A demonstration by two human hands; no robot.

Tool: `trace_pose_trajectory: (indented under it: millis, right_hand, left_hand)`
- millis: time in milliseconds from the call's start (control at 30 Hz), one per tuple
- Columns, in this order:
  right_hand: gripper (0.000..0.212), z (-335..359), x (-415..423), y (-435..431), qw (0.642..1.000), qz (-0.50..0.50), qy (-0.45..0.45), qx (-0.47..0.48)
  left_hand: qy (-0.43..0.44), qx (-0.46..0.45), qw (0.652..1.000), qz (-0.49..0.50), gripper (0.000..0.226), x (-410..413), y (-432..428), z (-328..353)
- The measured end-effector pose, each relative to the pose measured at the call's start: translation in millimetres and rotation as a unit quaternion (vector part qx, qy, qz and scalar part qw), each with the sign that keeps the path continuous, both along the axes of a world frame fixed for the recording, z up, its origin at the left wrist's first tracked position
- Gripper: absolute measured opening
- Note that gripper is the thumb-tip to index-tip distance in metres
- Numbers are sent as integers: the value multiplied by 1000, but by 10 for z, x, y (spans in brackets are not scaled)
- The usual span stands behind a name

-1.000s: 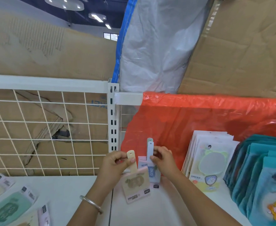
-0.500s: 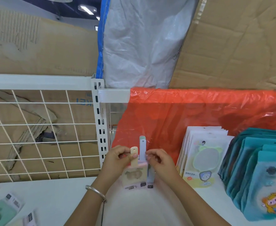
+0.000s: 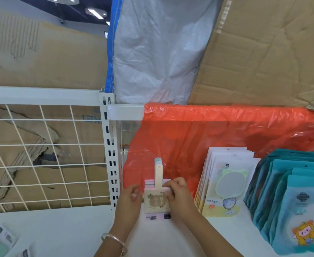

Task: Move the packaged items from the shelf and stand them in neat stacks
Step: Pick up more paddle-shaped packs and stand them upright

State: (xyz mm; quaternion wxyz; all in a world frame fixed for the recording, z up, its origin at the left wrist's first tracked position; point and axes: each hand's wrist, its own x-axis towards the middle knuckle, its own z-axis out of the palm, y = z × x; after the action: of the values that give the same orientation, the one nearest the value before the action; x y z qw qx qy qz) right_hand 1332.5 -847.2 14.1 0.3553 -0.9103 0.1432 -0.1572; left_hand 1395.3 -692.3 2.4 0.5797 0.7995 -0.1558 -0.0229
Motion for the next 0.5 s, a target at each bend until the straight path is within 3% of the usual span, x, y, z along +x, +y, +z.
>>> trace_pose_trajectory:
  millis: [167,300,400,500]
  right_hand:
    - [26,-83,-49,0,996,-55,-43,48]
    - [56,-184,-77,-67,988,-56,7,147]
    - [53,-288,-102,-107,986,-12,71,151]
    - [51,-327,-49,-124,986,-21,78,149]
  left_hand:
    - [64,73,994,-42,26,-113,-63,-420]
    - [65,65,995,-28,29,-122,-155,-436]
    - [52,43,997,-31,31,-144,-139,-450]
    - [33,32,998,-30,36,-137,-110,-490]
